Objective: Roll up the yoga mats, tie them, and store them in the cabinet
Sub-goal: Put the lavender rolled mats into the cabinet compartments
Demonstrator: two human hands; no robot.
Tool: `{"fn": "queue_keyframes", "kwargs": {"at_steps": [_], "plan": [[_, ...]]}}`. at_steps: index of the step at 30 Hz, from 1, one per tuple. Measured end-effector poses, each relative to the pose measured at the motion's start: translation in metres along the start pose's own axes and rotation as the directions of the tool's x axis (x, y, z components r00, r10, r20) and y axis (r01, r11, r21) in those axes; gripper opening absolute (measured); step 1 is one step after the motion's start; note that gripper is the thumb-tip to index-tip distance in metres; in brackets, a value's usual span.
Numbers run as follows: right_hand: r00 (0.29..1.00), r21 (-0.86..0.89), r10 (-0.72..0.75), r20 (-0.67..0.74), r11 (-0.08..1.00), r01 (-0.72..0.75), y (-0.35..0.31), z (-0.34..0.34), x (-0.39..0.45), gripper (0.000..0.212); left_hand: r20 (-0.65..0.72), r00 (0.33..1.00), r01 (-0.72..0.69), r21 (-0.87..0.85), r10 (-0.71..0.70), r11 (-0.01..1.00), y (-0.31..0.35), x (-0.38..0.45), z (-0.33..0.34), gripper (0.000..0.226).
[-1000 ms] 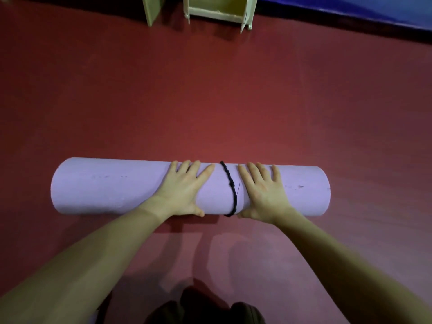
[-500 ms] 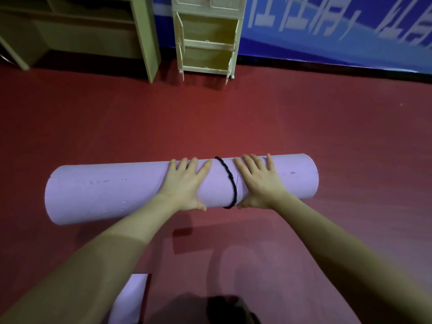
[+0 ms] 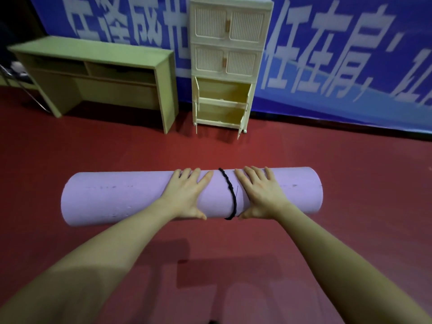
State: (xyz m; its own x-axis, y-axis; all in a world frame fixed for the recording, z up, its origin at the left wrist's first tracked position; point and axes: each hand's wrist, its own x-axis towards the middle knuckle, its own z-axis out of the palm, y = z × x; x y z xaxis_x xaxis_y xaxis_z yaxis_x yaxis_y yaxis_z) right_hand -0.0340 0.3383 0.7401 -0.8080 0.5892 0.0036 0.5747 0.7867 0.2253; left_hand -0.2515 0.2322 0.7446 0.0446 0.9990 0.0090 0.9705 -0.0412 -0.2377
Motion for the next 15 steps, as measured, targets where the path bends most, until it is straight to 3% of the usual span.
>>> {"fn": "queue_keyframes", "kwargs": {"at_steps": [7,15], "plan": [[0.996,-0.026,-0.023,-0.081,0.999,0.021,0.086,-0.018,0.116,0.128,-0.031,0.999,0.021,0.019,-0.020,1.000,-0.056,0.123,-0.019,0.126],[0.996,0.053,0.009,-0.094,0.999,-0.004,0.157,0.010,0.258,0.129,-0.052,0.999,-0.010,0.031,0.012,0.999,-0.136,0.273,0.000,0.125]]}}
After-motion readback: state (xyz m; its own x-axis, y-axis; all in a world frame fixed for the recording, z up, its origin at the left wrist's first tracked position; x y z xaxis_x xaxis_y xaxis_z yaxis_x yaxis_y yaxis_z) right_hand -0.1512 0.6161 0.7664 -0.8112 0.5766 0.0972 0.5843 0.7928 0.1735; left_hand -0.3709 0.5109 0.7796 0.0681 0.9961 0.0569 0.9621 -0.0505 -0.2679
